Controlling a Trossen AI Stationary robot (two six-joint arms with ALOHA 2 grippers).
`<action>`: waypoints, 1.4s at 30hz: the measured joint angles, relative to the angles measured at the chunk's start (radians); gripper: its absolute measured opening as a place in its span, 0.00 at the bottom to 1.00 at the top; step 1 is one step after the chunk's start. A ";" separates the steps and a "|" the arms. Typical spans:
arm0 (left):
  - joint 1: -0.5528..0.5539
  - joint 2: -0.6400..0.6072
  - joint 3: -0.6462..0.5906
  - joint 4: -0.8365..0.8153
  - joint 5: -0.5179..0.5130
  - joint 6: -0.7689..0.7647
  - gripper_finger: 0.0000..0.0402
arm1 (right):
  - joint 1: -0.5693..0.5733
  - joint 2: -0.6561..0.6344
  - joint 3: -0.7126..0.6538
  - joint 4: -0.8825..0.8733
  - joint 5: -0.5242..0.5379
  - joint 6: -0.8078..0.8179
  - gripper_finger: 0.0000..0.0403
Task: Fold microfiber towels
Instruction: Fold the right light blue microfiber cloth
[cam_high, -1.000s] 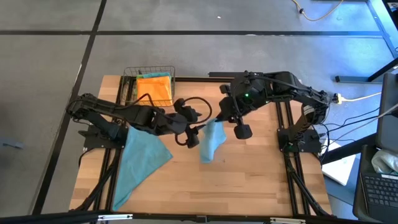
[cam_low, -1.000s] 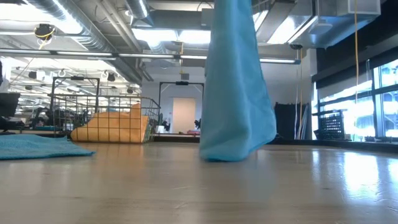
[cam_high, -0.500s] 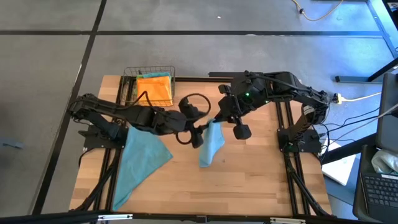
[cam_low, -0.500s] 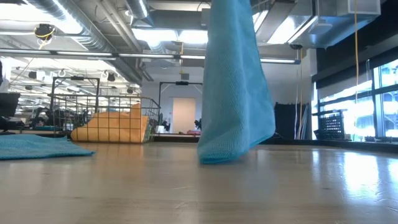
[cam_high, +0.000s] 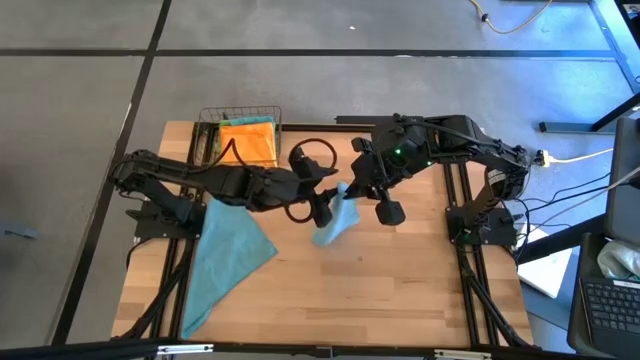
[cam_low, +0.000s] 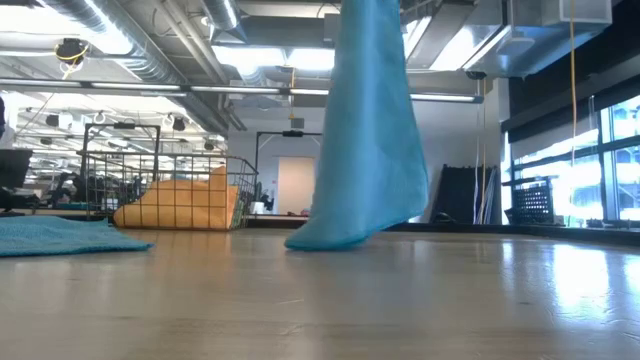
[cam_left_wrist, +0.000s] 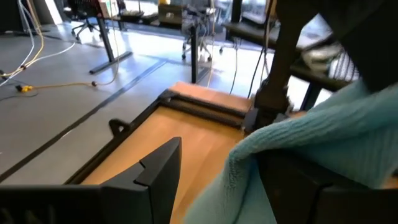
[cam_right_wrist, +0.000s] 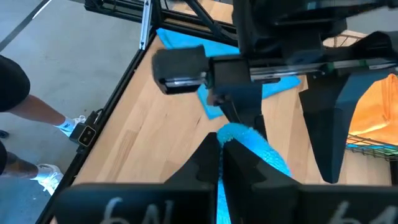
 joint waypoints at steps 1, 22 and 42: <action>-0.001 0.000 0.000 0.020 0.001 0.000 0.50 | 0.000 0.000 0.000 0.000 0.000 0.001 0.03; -0.037 -0.010 0.000 -0.016 -0.109 -0.003 0.50 | -0.002 0.012 0.001 -0.013 -0.074 0.029 0.03; -0.010 0.000 -0.001 -0.042 -0.079 -0.004 0.50 | 0.000 0.012 0.001 0.052 -0.150 0.107 0.03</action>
